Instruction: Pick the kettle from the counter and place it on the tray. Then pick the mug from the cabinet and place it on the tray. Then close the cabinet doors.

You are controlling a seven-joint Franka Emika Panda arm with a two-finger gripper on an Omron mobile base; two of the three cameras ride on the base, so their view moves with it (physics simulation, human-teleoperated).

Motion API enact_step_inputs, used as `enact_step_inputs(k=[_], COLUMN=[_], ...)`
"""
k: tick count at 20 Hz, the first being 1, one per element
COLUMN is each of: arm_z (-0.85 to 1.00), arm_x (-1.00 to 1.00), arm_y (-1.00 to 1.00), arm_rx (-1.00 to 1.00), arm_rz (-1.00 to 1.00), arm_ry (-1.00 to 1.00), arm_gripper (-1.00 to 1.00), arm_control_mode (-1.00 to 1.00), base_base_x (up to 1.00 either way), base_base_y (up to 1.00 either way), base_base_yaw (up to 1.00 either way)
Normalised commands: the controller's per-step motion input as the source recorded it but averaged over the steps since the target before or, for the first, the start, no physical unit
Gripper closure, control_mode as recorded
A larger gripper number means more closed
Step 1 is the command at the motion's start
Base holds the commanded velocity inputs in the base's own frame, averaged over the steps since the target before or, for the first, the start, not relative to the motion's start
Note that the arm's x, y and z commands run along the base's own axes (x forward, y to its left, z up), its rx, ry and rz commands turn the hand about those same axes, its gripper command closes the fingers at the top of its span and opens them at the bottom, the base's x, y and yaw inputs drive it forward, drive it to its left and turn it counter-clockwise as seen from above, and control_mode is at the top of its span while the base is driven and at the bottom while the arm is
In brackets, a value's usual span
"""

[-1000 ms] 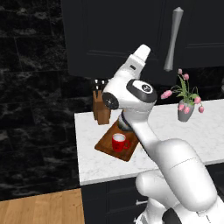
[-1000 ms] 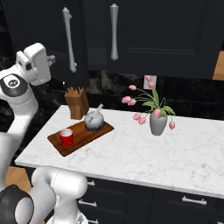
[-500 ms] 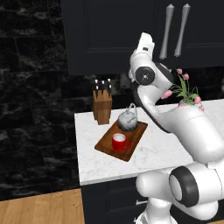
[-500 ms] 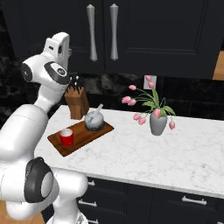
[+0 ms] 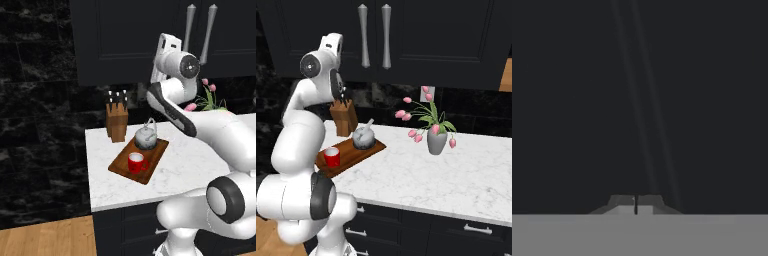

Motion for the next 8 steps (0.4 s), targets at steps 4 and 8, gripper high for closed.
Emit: enact_step_inputs(k=[4, 8], arm_z=[-0.33, -0.26], arm_x=[1.00, 0.95], arm_y=[0.00, 0.00], arm_rx=[0.00, 0.00], arm_rz=[0.18, 0.09], arm_ry=[0.26, 0.26], arm_gripper=[1.00, 1.00], arm_control_mode=[-1.00, -1.00], base_base_x=[0.00, 0.00], base_base_y=[0.00, 0.00], base_base_yaw=[0.00, 0.00])
